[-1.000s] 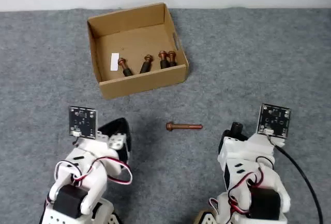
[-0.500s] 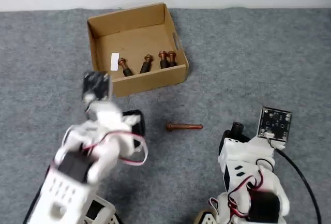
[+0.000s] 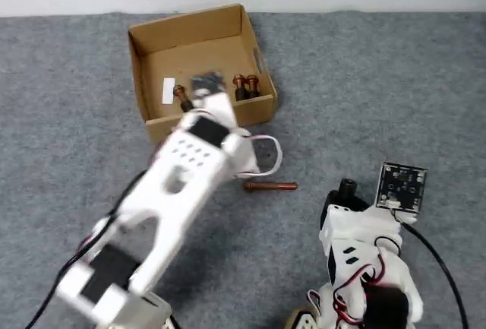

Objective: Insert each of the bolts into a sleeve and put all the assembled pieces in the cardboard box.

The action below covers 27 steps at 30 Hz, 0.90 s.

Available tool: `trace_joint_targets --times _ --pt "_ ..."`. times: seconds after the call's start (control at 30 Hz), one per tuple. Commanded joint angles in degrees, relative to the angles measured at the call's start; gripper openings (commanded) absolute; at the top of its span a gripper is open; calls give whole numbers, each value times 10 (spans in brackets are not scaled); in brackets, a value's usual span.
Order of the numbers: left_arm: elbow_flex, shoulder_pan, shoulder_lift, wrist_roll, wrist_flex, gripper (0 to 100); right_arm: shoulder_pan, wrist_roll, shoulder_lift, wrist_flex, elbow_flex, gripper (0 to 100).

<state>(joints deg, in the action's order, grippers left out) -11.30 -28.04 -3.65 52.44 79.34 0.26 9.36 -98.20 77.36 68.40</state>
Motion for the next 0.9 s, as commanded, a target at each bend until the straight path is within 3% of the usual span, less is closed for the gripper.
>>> trace_joint_targets --times 0.0,0.3,0.53,0.7,0.87 --pt "88 -25 -91 7 57 6 7 -8 -6 -15 -4 8" --pt "240 -51 -284 7 159 6 7 -8 -6 -15 -4 8" --pt "413 11 -364 9 102 6 7 -8 -6 -15 -4 8" --pt "531 19 -389 9 84 6 7 -8 -6 -15 -4 8" --pt "586 -12 -395 8 193 6 7 -8 -6 -15 -3 8"
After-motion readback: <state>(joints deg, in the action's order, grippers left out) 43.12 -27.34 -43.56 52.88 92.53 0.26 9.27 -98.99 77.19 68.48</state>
